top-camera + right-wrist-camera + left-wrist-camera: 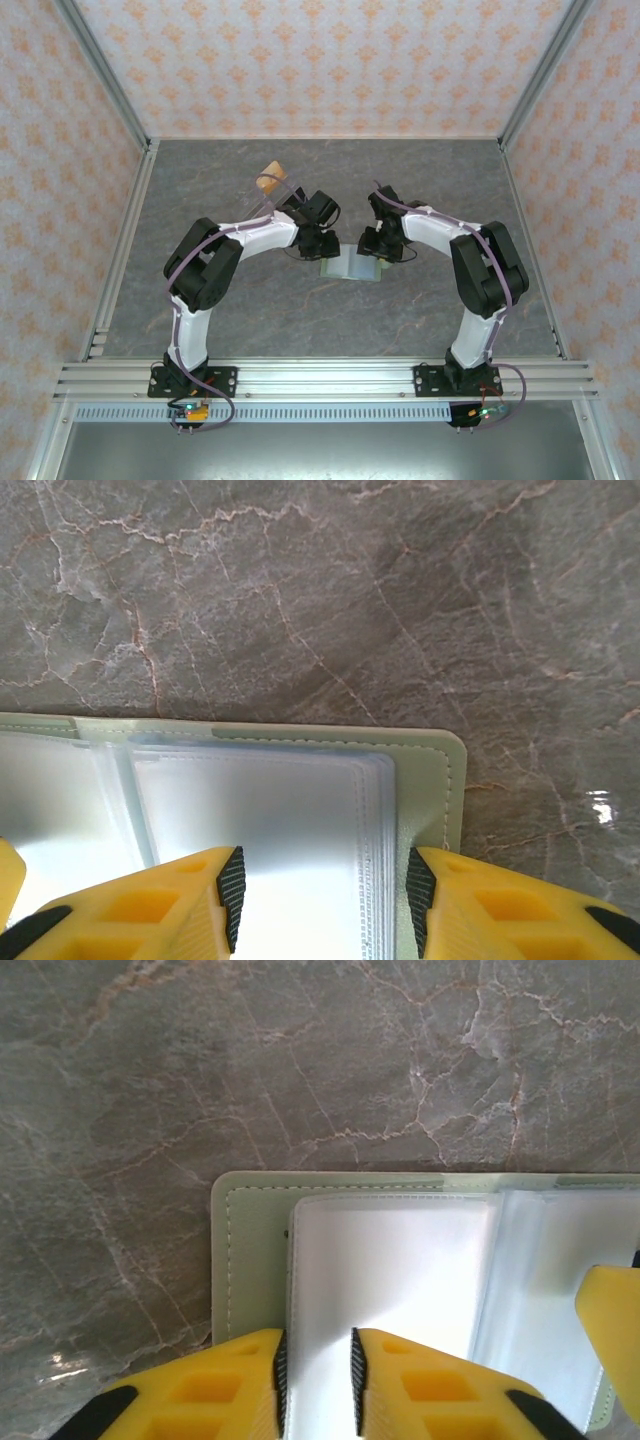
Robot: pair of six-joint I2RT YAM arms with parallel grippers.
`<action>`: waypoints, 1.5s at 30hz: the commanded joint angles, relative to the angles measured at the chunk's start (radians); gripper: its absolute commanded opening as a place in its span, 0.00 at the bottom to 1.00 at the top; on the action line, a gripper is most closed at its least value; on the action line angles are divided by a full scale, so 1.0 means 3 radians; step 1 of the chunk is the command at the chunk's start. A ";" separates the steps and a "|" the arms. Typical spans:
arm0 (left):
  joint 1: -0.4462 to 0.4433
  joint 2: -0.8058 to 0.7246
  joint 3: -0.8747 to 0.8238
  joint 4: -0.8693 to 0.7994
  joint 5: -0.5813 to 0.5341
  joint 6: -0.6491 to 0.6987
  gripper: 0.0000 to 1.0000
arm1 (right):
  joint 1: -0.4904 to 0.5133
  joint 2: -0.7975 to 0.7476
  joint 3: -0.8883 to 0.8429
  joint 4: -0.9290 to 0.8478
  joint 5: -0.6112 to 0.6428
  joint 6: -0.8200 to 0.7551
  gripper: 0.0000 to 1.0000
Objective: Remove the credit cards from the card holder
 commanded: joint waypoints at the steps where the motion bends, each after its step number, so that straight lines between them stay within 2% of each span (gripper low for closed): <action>1: -0.0015 0.0042 0.0070 0.0069 0.0151 -0.0012 0.20 | 0.0016 0.0084 0.0059 -0.0012 -0.0062 -0.0025 0.46; 7: -0.0018 0.0032 0.0052 0.0242 0.0412 -0.0036 0.04 | 0.0016 0.0094 0.0055 0.0015 -0.0171 -0.0040 0.38; 10: -0.0018 0.0038 0.0026 0.0351 0.0549 -0.0057 0.00 | 0.0020 0.0082 0.0046 0.0049 -0.0237 -0.0046 0.35; 16: -0.0021 0.0070 0.0002 0.0514 0.0750 -0.0110 0.00 | 0.0017 0.0070 0.0035 0.0153 -0.0470 -0.0018 0.21; 21: -0.0019 0.0095 0.0013 0.0578 0.0807 -0.0151 0.00 | 0.0014 0.0042 0.0049 0.0174 -0.0484 0.0015 0.20; 23: -0.0018 0.0035 0.0003 0.0585 0.0797 -0.0151 0.07 | 0.0016 -0.0020 0.0037 0.0168 -0.0452 0.0020 0.21; 25: -0.0015 -0.0065 -0.0009 0.0587 0.0795 -0.0146 0.23 | 0.0008 -0.0128 0.0023 0.0161 -0.0389 0.0038 0.26; 27: -0.0004 -0.0173 -0.0007 0.0530 0.0749 -0.0119 0.35 | -0.0009 -0.0267 -0.0004 0.0163 -0.0309 0.0062 0.33; 29: 0.0025 -0.0295 -0.0021 0.0468 0.0674 -0.0087 0.42 | -0.0036 -0.0423 -0.0044 0.0182 -0.0234 0.0103 0.40; 32: 0.0095 -0.0584 -0.0076 0.0346 0.0473 -0.0035 0.45 | -0.0114 -0.0702 -0.0118 0.0231 -0.0157 0.0174 0.53; 35: 0.0172 -0.0896 -0.0110 0.0079 0.0024 0.0064 0.52 | -0.0203 -0.0995 -0.0175 0.0272 -0.0004 0.0218 0.67; 38: 0.0263 -0.1271 -0.0184 -0.0166 -0.0501 0.0154 0.60 | -0.0297 -0.1274 -0.0205 0.0273 0.0316 0.0230 0.78; 44: 0.0585 -0.2106 -0.0555 -0.0499 -0.1691 0.0199 0.78 | -0.0436 -0.1759 -0.0270 0.0289 0.1192 0.0039 1.00; 45: 0.0651 -0.2256 -0.0624 -0.0538 -0.1917 0.0233 0.82 | -0.0447 -0.1829 -0.0283 0.0295 0.1350 -0.0014 0.99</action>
